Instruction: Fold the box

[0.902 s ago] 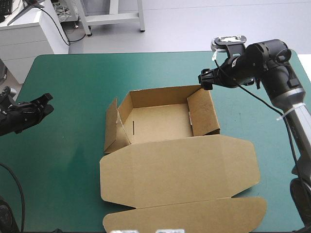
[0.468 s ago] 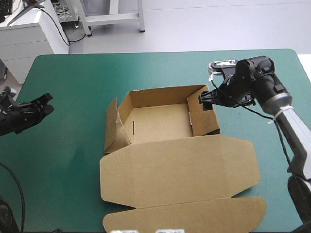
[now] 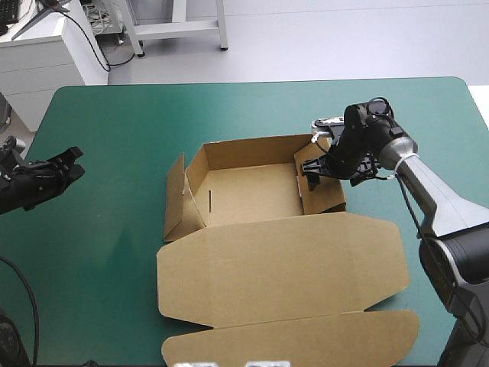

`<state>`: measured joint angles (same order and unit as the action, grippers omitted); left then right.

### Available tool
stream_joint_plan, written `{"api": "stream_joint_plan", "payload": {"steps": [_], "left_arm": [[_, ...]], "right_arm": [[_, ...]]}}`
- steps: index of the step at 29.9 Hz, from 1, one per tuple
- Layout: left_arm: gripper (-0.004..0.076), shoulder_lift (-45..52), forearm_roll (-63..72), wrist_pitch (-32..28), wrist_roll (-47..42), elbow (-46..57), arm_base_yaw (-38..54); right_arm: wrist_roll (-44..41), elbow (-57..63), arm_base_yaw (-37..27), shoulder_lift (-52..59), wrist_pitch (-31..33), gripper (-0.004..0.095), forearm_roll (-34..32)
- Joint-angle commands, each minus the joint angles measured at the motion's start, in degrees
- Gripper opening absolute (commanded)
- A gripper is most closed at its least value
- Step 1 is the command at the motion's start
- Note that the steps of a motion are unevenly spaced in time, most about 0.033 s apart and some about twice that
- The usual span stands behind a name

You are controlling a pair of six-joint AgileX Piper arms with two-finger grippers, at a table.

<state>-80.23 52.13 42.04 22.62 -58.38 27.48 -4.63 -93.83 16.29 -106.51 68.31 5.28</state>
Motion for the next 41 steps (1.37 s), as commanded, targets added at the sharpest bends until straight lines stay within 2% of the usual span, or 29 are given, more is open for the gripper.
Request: {"api": "stream_joint_plan", "payload": {"steps": [1,2,4,5,7,9,19,35,38,41], "left_arm": [[-0.0008,1.8,2.3,-0.9,-0.4,-1.3,0.0],[-0.0008,1.8,2.3,-0.9,-0.4,-1.3,0.0],[-0.0008,1.8,2.3,-0.9,-0.4,-1.3,0.0],[-0.0008,1.8,2.3,-0.9,-0.2,-1.3,0.0],[-0.0008,1.8,2.3,-0.9,-0.2,-1.3,0.0],[-0.0008,1.8,2.3,-0.9,-0.2,-1.3,0.0],[-0.0008,1.8,1.2,-1.0,0.2,-1.3,0.0],[0.0,-0.1,-0.3,-1.0,2.9,-1.3,0.0],[0.0081,-0.7,-0.3,-0.1,9.6,-1.3,0.0],[0.0288,-0.8,-0.3,0.4,14.7,-1.3,0.0]], "right_arm": [[0.6,-1.5,0.0,2.4,-0.6,0.0862,0.3],[0.6,-1.5,0.0,2.3,0.0,0.0837,0.3],[0.6,-1.5,0.0,1.5,2.3,0.071,0.3],[0.6,-1.5,0.0,1.1,3.4,0.0608,0.3],[0.6,-1.5,0.0,0.7,3.4,0.0351,0.2],[1.6,-1.9,0.0,0.7,3.4,0.0015,0.3],[1.9,-4.5,0.0,5.9,3.4,0.0,0.5],[3.3,-4.5,0.0,25.6,3.3,0.0,5.2],[3.5,-4.5,0.0,26.6,3.3,0.0,5.2],[3.5,-4.5,0.0,26.7,3.3,0.0,5.0]]}}
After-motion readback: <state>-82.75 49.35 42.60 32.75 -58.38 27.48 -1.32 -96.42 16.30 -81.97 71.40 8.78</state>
